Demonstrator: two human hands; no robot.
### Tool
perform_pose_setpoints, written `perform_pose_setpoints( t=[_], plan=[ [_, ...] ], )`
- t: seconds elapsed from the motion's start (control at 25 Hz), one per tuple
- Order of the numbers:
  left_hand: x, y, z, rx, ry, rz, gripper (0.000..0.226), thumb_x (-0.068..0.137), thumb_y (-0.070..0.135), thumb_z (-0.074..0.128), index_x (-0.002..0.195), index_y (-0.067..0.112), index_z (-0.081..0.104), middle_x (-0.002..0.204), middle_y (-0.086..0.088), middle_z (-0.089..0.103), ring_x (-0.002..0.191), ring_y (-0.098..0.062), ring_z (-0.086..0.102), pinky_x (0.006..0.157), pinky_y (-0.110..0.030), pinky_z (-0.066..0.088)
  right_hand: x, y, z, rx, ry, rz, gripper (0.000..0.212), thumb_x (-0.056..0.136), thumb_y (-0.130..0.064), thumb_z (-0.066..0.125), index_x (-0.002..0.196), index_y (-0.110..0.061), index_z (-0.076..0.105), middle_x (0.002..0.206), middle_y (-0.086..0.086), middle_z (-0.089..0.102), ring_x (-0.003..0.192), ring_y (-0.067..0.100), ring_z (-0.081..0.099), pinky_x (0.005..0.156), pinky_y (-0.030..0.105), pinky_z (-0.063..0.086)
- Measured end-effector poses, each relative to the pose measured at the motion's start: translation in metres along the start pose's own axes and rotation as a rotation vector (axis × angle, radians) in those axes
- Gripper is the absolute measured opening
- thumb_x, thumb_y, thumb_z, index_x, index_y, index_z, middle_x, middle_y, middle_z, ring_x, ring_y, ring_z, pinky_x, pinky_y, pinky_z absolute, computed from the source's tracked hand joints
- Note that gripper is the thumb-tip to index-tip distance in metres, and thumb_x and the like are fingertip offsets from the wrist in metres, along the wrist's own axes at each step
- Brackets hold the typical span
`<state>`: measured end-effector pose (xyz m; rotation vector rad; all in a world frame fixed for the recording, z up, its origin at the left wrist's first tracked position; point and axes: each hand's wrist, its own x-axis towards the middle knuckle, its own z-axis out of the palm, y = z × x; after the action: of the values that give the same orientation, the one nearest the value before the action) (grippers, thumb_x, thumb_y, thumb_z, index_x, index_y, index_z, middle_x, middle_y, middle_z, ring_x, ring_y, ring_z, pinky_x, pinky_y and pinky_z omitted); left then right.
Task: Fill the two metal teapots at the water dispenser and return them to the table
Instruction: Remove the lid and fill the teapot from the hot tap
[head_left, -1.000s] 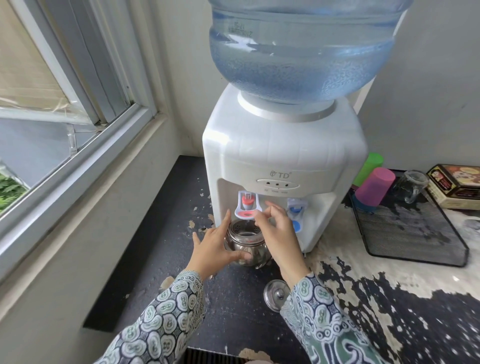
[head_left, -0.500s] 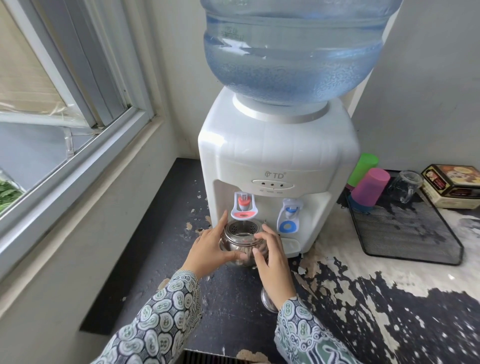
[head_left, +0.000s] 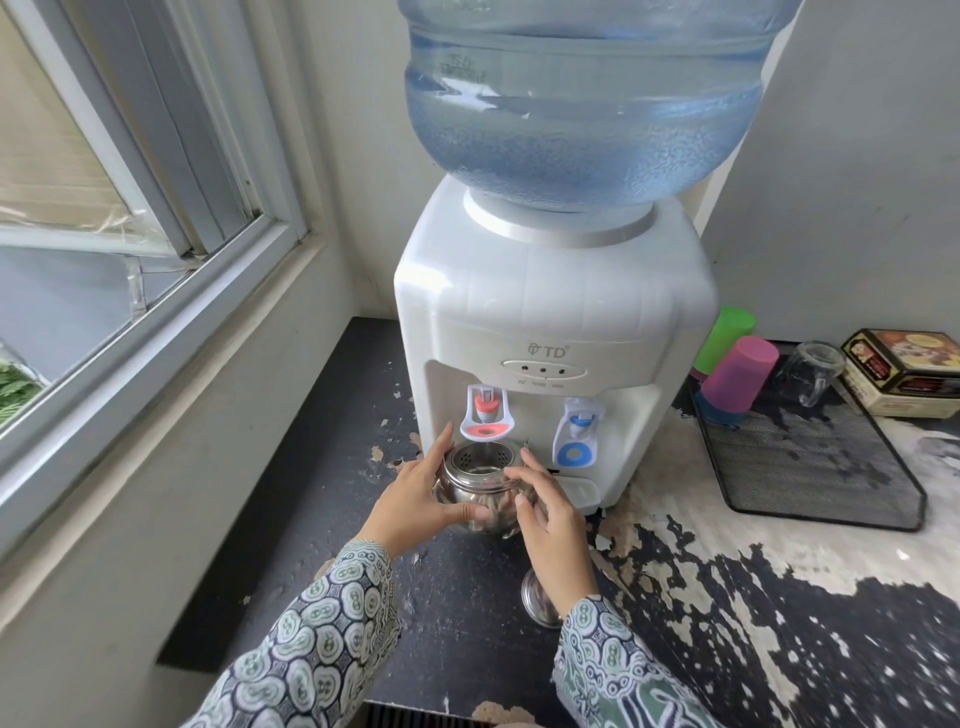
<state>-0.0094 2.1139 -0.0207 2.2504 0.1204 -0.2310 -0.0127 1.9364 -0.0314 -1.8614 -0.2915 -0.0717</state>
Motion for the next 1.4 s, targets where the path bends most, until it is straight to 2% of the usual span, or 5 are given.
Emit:
perform_pose_setpoints(
  t=[0.28, 0.68, 0.92, 1.2, 1.4],
  plan=[
    [-0.002, -0.001, -0.003, 0.032, 0.0, 0.001, 0.115, 0.045, 0.081, 0.062, 0.14, 0.05, 0.005, 0.141, 0.0, 0.045, 0.131, -0.02, 0.035, 0.107, -0.045, 0.035, 0.0, 0.001, 0.003, 0.042, 0.024, -0.001, 0.036, 0.087, 0.008, 0.048, 0.107, -0.016, 0.064, 0.134, -0.014, 0.045, 0.118, -0.022, 0.038, 0.092, 0.001, 0.035],
    [-0.004, 0.004, -0.005, 0.106, 0.025, 0.028, 0.107, 0.058, 0.066, 0.07, 0.142, 0.044, 0.008, 0.139, 0.003, 0.047, 0.129, -0.021, 0.038, 0.107, -0.046, 0.034, 0.0, 0.0, 0.001, 0.09, 0.018, 0.007, 0.038, 0.085, 0.014, 0.045, 0.108, -0.01, 0.064, 0.134, -0.007, 0.046, 0.115, -0.026, 0.037, 0.09, -0.002, 0.033],
    [-0.007, 0.006, -0.006, 0.091, 0.024, 0.031, 0.105, 0.059, 0.064, 0.071, 0.14, 0.048, 0.008, 0.138, 0.004, 0.048, 0.128, -0.02, 0.038, 0.107, -0.046, 0.033, 0.001, 0.002, -0.001, 0.104, 0.002, 0.009, 0.042, 0.084, 0.016, 0.043, 0.108, -0.012, 0.064, 0.134, -0.009, 0.045, 0.116, -0.025, 0.036, 0.092, -0.001, 0.033],
    [-0.007, 0.008, -0.007, 0.086, 0.002, 0.004, 0.108, 0.049, 0.075, 0.063, 0.139, 0.051, 0.007, 0.138, 0.0, 0.047, 0.128, -0.02, 0.037, 0.107, -0.045, 0.033, 0.001, 0.006, -0.002, 0.098, -0.003, 0.005, 0.046, 0.083, 0.016, 0.042, 0.11, -0.015, 0.063, 0.134, -0.008, 0.046, 0.117, -0.024, 0.036, 0.095, 0.001, 0.033],
    [-0.007, 0.008, -0.006, 0.081, 0.008, -0.007, 0.107, 0.049, 0.076, 0.063, 0.137, 0.053, 0.007, 0.136, -0.003, 0.048, 0.129, -0.02, 0.036, 0.107, -0.045, 0.033, 0.001, 0.009, -0.002, 0.1, -0.011, 0.004, 0.05, 0.083, 0.017, 0.041, 0.109, -0.019, 0.063, 0.133, -0.016, 0.045, 0.119, -0.022, 0.036, 0.097, 0.002, 0.032]
  ],
)
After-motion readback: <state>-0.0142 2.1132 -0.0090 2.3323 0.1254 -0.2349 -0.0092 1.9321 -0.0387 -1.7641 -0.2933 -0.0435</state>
